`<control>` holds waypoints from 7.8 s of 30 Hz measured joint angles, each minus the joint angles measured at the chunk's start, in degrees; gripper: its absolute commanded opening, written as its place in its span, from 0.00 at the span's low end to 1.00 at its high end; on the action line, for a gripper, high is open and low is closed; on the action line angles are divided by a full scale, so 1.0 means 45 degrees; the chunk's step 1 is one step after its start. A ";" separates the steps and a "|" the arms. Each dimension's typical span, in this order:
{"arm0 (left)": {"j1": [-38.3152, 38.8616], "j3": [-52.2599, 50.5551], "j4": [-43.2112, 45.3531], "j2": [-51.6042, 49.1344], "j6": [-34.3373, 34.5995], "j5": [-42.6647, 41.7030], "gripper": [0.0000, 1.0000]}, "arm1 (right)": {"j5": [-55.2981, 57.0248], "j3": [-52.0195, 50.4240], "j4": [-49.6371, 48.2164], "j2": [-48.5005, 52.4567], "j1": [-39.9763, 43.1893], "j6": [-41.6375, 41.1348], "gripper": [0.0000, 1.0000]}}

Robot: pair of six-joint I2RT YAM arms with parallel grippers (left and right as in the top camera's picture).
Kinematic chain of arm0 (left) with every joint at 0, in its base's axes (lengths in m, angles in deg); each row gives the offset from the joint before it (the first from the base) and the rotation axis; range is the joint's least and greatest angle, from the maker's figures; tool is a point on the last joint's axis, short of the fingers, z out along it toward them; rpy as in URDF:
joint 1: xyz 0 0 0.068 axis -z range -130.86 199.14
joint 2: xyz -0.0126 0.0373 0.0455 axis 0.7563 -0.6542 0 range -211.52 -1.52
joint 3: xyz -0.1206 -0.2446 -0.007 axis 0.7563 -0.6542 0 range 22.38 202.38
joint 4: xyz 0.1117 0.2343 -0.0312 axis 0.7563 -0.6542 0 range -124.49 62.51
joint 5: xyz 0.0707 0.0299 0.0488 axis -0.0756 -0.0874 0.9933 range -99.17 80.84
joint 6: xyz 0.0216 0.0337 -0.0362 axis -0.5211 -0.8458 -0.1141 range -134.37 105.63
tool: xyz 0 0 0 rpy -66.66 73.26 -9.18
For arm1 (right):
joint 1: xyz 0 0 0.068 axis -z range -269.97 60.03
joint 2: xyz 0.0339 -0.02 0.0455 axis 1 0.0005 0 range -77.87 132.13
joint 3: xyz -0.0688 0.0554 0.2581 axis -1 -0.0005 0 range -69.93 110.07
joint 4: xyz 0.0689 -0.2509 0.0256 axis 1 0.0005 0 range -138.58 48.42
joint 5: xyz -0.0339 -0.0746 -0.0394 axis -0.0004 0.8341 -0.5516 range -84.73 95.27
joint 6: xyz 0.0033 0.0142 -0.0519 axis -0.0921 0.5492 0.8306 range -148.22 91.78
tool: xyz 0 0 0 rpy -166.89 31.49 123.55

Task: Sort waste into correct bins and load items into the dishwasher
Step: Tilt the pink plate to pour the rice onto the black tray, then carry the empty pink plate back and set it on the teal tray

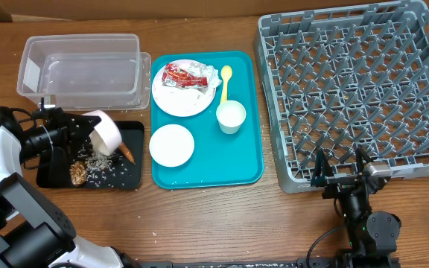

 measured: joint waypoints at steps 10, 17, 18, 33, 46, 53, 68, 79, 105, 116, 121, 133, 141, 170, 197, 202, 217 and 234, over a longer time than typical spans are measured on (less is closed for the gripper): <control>-0.0141 -0.0005 0.0175 0.0000 -0.0034 -0.0238 0.04 | 0.0000 0.0000 0.0000 0.0000 0.0000 -0.0010 1.00; -0.0223 -0.0005 0.0097 0.0000 -0.0432 -0.0748 0.04 | 0.0000 0.0000 -0.0005 0.0000 0.0000 0.0000 1.00; -0.0238 -0.0005 -0.0024 0.0000 -0.0602 -0.1015 0.04 | 0.0000 0.0000 0.0000 0.0000 0.0000 -0.0005 1.00; -0.0277 -0.0005 0.0117 0.0000 -0.1316 -0.1564 0.04 | -0.0005 0.0000 -0.0005 0.0000 0.0000 -0.0005 1.00; -0.0335 -0.0010 -0.0291 0.0000 -0.1375 -0.1914 0.04 | 0.0000 0.0000 0.0005 0.0000 0.0000 -0.0005 1.00; -0.0335 -0.0010 -0.0291 0.0000 -0.1564 -0.2293 0.04 | -0.0005 0.0000 0.0005 0.0000 0.0000 0.0000 1.00; -0.0335 -0.0010 -0.0748 0.0000 -0.1598 -0.2667 0.04 | 0.0005 0.0000 0.0005 0.0000 0.0000 0.0000 1.00; -0.0335 -0.0010 -0.0296 0.0000 -0.1705 -0.2701 0.04 | 0.0000 0.0000 0.0005 0.0000 0.0000 -0.0005 1.00; -0.0335 -0.0015 0.0311 0.0000 -0.1734 -0.2307 0.04 | 0.0000 0.0000 -0.0005 0.0000 0.0000 -0.0005 1.00; -0.0350 -0.0019 -0.0384 0.0000 -0.1729 -0.1899 0.04 | 0.0000 0.0000 -0.0005 0.0000 0.0000 -0.0005 1.00; -0.0675 -0.0019 -0.1020 0.0000 -0.1676 -0.1326 0.04 | -0.0005 0.0000 0.0000 0.0000 0.0000 0.0000 1.00; -0.0986 -0.0029 -0.1749 0.0000 -0.2113 -0.1394 0.04 | 0.0000 0.0000 0.0010 0.0000 0.0000 0.0000 1.00; -0.1175 -0.0049 -0.3123 0.0000 -0.3211 -0.1719 0.04 | 0.0000 0.0000 0.0000 0.0000 0.0000 -0.0005 1.00; -0.1428 -0.0058 -0.3453 0.0000 -0.4124 -0.1642 0.04 | -0.0005 0.0000 0.0000 0.0000 0.0000 -0.0005 1.00; -0.1511 -0.0058 -0.3759 0.0000 -0.4328 -0.2696 0.04 | 0.0000 0.0000 0.0005 0.0000 0.0000 -0.0005 1.00; -0.1511 -0.0058 -0.3274 0.0000 -0.4449 -0.2584 0.04 | 0.0000 0.0000 0.0000 0.0000 0.0000 0.0000 1.00; -0.0976 -0.0058 -0.5100 0.0257 -0.5605 -0.2399 0.04 | 0.0000 0.0000 0.0005 0.0000 0.0000 -0.0005 1.00; 0.3497 -0.0078 0.0311 0.4299 0.0787 0.4143 0.04 | 0.0000 0.0000 0.0005 0.0000 0.0000 0.0000 1.00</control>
